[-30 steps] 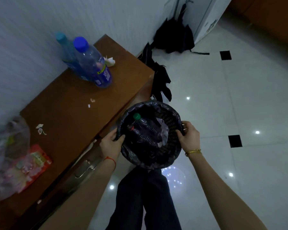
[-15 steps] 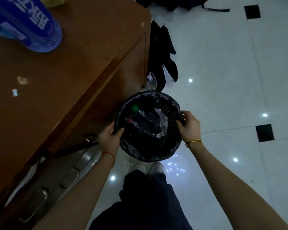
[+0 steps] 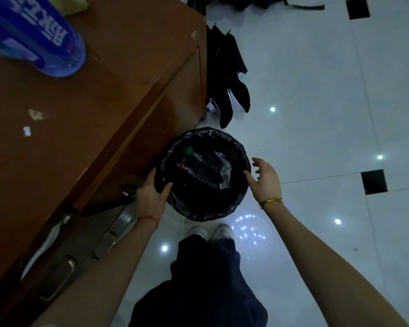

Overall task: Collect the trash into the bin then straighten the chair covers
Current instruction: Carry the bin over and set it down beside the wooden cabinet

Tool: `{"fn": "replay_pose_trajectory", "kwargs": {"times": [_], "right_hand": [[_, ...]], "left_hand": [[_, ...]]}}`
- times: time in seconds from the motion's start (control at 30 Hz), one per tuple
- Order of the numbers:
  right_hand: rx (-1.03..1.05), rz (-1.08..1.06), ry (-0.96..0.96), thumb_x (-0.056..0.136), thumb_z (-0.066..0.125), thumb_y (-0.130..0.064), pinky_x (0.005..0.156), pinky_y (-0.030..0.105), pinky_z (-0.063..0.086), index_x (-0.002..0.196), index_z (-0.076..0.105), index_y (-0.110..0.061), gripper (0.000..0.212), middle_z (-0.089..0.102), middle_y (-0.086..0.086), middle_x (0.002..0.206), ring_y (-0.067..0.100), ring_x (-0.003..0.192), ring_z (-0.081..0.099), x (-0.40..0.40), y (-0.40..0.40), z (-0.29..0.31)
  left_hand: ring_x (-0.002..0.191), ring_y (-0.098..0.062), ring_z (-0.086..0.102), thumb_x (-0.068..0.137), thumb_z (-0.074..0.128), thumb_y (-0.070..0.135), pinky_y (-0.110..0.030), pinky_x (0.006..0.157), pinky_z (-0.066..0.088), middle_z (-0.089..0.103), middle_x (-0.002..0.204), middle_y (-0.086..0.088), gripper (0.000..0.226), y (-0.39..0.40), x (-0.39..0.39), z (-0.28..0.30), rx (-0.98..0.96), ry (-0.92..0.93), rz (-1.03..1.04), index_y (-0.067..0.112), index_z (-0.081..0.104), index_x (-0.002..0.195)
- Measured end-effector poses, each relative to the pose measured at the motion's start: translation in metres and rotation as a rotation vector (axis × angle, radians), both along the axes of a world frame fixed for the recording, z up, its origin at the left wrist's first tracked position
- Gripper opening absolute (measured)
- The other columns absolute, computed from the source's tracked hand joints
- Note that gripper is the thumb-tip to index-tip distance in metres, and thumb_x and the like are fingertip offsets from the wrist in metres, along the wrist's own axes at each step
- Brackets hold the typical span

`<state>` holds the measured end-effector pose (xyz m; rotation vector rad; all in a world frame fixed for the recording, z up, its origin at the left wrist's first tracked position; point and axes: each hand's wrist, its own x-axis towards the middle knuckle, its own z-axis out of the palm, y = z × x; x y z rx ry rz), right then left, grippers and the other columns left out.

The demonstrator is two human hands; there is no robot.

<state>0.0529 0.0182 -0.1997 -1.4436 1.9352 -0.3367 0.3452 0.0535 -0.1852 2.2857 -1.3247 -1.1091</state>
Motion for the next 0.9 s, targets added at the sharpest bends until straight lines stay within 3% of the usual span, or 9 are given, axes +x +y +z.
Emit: {"fn": "replay_pose_trajectory", "kwargs": {"times": [0.1, 0.2, 0.3, 0.53, 0.63, 0.9], "right_hand": [[-0.012, 0.070, 0.078, 0.090, 0.060, -0.023, 0.093, 0.041, 0.043, 0.129, 0.051, -0.004, 0.044, 0.059, 0.016, 0.121, 0.034, 0.111, 0.052, -0.014, 0.018, 0.045], [-0.084, 0.098, 0.118, 0.089, 0.062, -0.016, 0.093, 0.041, 0.042, 0.125, 0.054, -0.003, 0.039, 0.060, 0.018, 0.118, 0.037, 0.110, 0.051, -0.023, 0.034, 0.111], [-0.158, 0.100, 0.133, 0.087, 0.063, -0.012, 0.093, 0.041, 0.043, 0.122, 0.057, -0.003, 0.037, 0.062, 0.017, 0.114, 0.036, 0.106, 0.053, -0.031, 0.052, 0.186], [-0.285, 0.019, 0.131, 0.087, 0.062, -0.012, 0.094, 0.036, 0.044, 0.120, 0.058, -0.004, 0.034, 0.063, 0.014, 0.112, 0.031, 0.107, 0.053, -0.038, 0.094, 0.369], [-0.339, 0.015, 0.130, 0.090, 0.052, -0.024, 0.096, 0.030, 0.041, 0.121, 0.057, -0.006, 0.036, 0.063, 0.011, 0.112, 0.025, 0.107, 0.051, -0.036, 0.112, 0.434], [-0.424, -0.017, 0.173, 0.089, 0.054, -0.023, 0.094, 0.024, 0.039, 0.120, 0.059, -0.007, 0.035, 0.063, 0.009, 0.110, 0.022, 0.104, 0.051, -0.031, 0.165, 0.541]], "left_hand": [[0.116, -0.031, 0.059, 0.091, 0.064, 0.025, -0.038, 0.092, 0.050, 0.058, 0.132, -0.015, 0.053, 0.010, 0.000, 0.055, -0.088, -0.105, -0.153, 0.010, 0.048, 0.139], [0.111, -0.027, 0.061, 0.091, 0.064, 0.021, -0.038, 0.089, 0.053, 0.061, 0.129, -0.010, 0.044, 0.018, 0.000, 0.122, -0.152, -0.132, -0.291, 0.010, 0.055, 0.133], [0.115, -0.023, 0.060, 0.090, 0.065, 0.017, -0.029, 0.096, 0.047, 0.061, 0.130, -0.009, 0.040, 0.023, 0.001, 0.201, -0.232, -0.183, -0.447, 0.009, 0.059, 0.129], [0.101, -0.020, 0.066, 0.080, 0.076, 0.011, -0.011, 0.096, 0.033, 0.069, 0.115, -0.006, 0.039, 0.031, -0.001, 0.390, -0.363, -0.237, -0.652, 0.009, 0.067, 0.118], [0.097, -0.022, 0.067, 0.078, 0.076, 0.009, -0.019, 0.088, 0.045, 0.070, 0.111, -0.007, 0.040, 0.038, -0.005, 0.457, -0.399, -0.229, -0.726, 0.009, 0.067, 0.117], [0.106, -0.023, 0.064, 0.084, 0.071, 0.016, -0.026, 0.091, 0.043, 0.068, 0.115, -0.008, 0.036, 0.043, -0.004, 0.564, -0.442, -0.223, -0.791, 0.013, 0.065, 0.120]]}}
